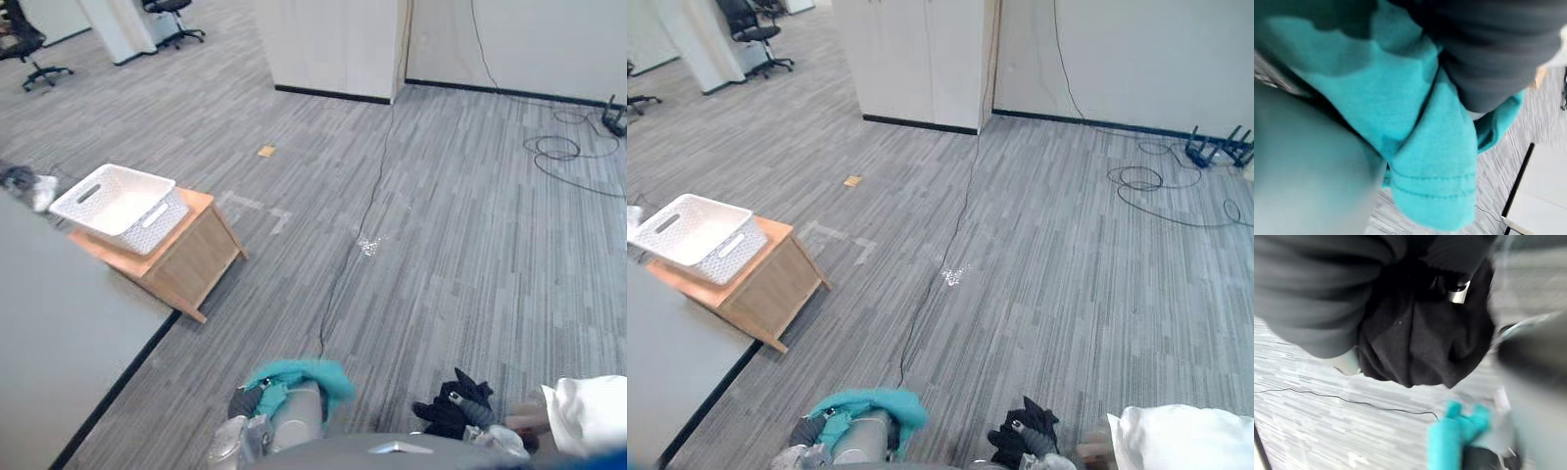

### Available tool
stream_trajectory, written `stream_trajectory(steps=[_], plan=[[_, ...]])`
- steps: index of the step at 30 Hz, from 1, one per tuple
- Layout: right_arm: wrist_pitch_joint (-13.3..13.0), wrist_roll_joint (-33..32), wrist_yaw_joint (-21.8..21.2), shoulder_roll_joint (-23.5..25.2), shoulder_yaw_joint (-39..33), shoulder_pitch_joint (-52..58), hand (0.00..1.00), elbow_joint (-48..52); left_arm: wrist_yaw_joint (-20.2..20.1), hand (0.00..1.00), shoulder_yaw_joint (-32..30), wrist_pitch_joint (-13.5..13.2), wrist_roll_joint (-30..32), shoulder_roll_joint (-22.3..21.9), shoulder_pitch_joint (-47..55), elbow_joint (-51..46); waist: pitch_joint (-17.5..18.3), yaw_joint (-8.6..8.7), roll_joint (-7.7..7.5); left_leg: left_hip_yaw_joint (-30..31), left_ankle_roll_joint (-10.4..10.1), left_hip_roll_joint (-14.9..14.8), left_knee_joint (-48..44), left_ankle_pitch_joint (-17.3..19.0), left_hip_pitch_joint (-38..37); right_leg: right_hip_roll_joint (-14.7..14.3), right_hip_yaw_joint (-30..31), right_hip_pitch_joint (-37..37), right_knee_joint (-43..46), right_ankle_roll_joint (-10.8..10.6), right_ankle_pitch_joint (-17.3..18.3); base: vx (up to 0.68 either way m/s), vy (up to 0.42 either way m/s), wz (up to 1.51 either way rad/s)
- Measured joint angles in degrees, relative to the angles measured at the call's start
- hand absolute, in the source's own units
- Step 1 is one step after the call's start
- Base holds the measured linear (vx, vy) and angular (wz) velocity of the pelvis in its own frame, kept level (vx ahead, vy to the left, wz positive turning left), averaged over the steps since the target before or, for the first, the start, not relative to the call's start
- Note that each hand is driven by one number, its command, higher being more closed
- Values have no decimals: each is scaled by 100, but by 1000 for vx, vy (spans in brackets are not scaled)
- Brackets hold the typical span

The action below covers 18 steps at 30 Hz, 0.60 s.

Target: Tidy the bed and pick cloth on bed and put in laundry

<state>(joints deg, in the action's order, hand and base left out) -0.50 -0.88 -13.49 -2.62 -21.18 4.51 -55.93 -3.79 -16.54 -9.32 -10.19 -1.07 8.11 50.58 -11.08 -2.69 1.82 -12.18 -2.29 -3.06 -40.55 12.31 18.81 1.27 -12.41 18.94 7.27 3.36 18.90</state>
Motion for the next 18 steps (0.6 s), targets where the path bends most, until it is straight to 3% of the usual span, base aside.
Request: stream_trajectory(steps=[1,2,3,4,5,7,8,9,10,11,14,15,17,18], plan=[[-72,180,12,66,-12,77,100,98,-1,100,11,11,7,-53,-28,12,1,30,7,-546,309,117,1214,-461,-104,47,-122,201,-32,-219,122,503,128,-9],[-129,231,20,123,-58,219,100,150,-1,100,82,17,18,-93,-18,20,51,25,106,-957,655,131,2152,-1174,-224,-62,-199,396,-26,-387,217,574,177,2],[-145,246,70,158,-54,218,100,142,-5,100,81,35,-6,-88,-15,29,61,2,90,-975,1395,168,2132,-1246,-245,-71,-211,530,-25,-461,258,513,194,29],[-151,324,125,275,23,205,100,118,22,100,36,69,17,29,-104,35,100,20,-189,-1113,1199,410,2127,-1032,-299,171,-294,653,-11,-540,218,617,227,38],[-167,355,184,325,160,207,100,114,33,100,101,124,10,96,-189,33,189,-59,-369,-1184,1276,575,2163,-781,-361,370,-285,553,177,-577,44,623,233,38],[-145,371,285,372,156,163,100,115,66,100,235,180,0,139,-237,50,194,-156,-376,-1138,1377,743,2162,-582,-469,502,-234,458,501,-611,-247,557,241,22],[-49,441,341,360,47,122,100,57,122,100,426,260,-3,210,-231,59,202,-130,-361,-999,1431,906,2159,-375,-669,644,-235,298,1209,-797,-498,536,281,56],[48,452,393,390,-85,76,100,-86,156,100,542,309,0,287,-246,146,215,-112,-320,-773,1449,1042,2181,-169,-937,801,-182,-64,2406,-1008,-1002,482,284,66],[76,438,407,389,-119,60,100,-128,154,100,615,323,2,291,-270,222,212,-105,-322,-680,1447,1115,2210,-88,-1111,906,-76,-338,3240,-1046,-1227,371,260,70],[85,451,424,354,-183,12,100,-140,156,100,709,382,7,308,-263,338,206,-67,-311,-454,1427,1259,2322,15,-1512,1100,51,-902,4735,-1004,-1347,199,182,61],[-52,377,462,159,-145,41,100,19,167,100,886,452,5,327,-255,494,213,159,-126,269,1386,1336,3019,40,-2673,1269,-6,-2065,6058,-785,-1074,8,200,101],[-117,324,461,149,-146,49,100,80,169,100,897,492,1,352,-268,494,207,196,-86,493,1378,1338,3221,45,-2893,1280,21,-2472,5991,-765,-926,-134,127,96],[-220,172,461,118,-174,30,100,95,167,100,1037,536,-16,404,-359,529,172,270,-173,953,1325,1299,3397,73,-3247,1264,-2,-2937,5434,-790,-575,-203,54,131],[-230,8,459,104,-197,57,100,-31,166,100,1165,566,-23,444,-446,535,167,337,-233,1428,1222,1186,3455,182,-3472,1135,8,-3230,4399,-754,-485,-258,17,162]])
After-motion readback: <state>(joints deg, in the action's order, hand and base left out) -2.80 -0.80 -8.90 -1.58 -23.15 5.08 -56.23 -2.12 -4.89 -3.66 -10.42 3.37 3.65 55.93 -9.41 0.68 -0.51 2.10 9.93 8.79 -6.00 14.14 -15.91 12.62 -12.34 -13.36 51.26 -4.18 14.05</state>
